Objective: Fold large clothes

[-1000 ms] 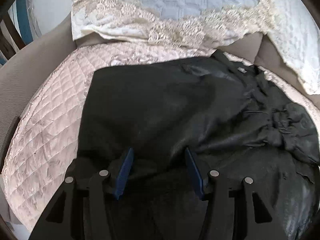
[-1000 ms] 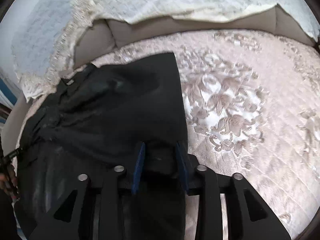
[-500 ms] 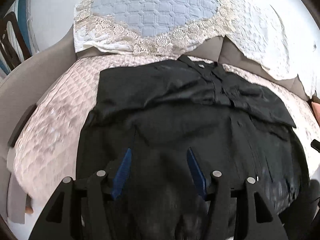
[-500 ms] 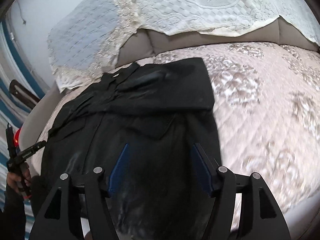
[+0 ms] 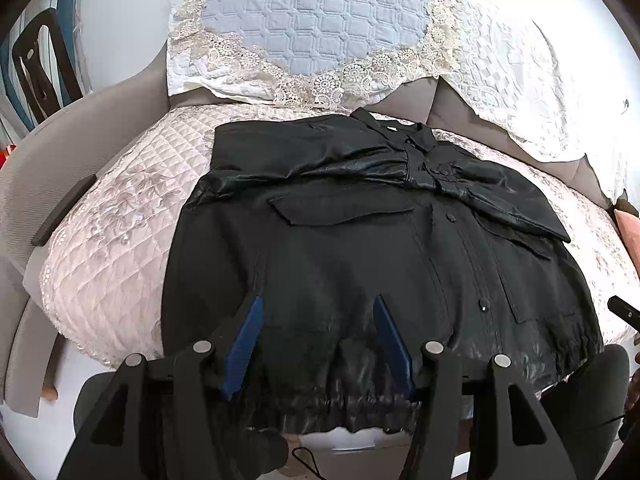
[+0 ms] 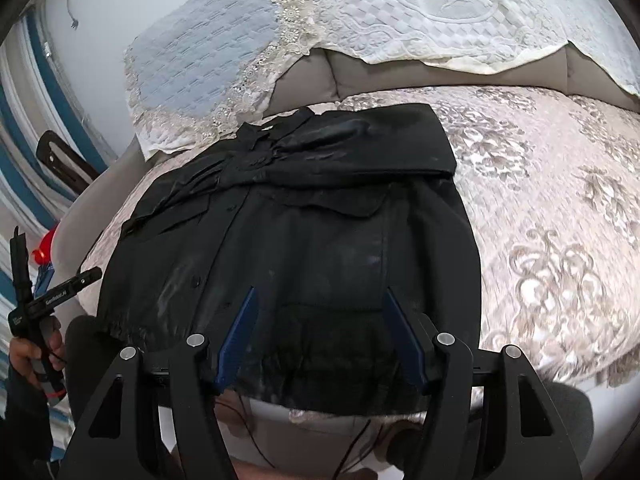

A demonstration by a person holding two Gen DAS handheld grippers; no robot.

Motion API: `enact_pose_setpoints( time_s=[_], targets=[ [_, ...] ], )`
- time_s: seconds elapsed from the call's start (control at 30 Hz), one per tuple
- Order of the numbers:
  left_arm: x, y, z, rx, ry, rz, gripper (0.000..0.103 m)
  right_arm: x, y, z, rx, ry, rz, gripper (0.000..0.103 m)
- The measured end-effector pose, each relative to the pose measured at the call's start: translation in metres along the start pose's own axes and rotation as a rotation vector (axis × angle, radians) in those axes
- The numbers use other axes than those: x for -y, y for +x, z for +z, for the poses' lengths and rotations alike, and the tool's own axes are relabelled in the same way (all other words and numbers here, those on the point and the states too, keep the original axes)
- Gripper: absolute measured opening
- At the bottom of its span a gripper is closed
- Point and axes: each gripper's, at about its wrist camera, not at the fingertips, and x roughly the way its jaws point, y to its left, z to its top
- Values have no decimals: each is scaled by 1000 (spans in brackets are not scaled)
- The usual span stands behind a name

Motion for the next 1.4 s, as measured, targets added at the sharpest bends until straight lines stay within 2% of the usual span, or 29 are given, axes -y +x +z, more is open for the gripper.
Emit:
enact_pose_setpoints(
  time_s=[0.13,0.23,0.43,0.7,0.83,1.0,1.17,1.23,1.33,1.4],
  targets=[
    [-6,0,-6,-6,2,23,60,6,-3,-8,-1,27,-5,66],
    [-11,3,-8,-11,6,54,60,13,-2,-11,-14,44,-17,72],
    [-33,18,-13,-35,-22,103,64,32,5,-13,-36,80,-60,72],
    [-89,49,-16,-133,-176,138,66,72,14,-11,-55,154,-126,73],
    [-102,55,-19,-150,-228,115,70,87,22,-12,-88,202,-119,73],
    [-104,55,-24,-140,-228,111,72,87,30,-17,-133,222,-78,73],
    [-100,47,-43,-170,-243,56,73,81,28,-27,-171,232,11,73],
    [-97,44,-45,-165,-220,43,73,80,27,-30,-183,243,32,73],
    [-96,47,-48,-207,-256,-19,72,81,29,-30,-194,274,48,73],
    [-96,50,-47,-200,-265,-12,72,82,31,-28,-198,285,65,73]
  ],
)
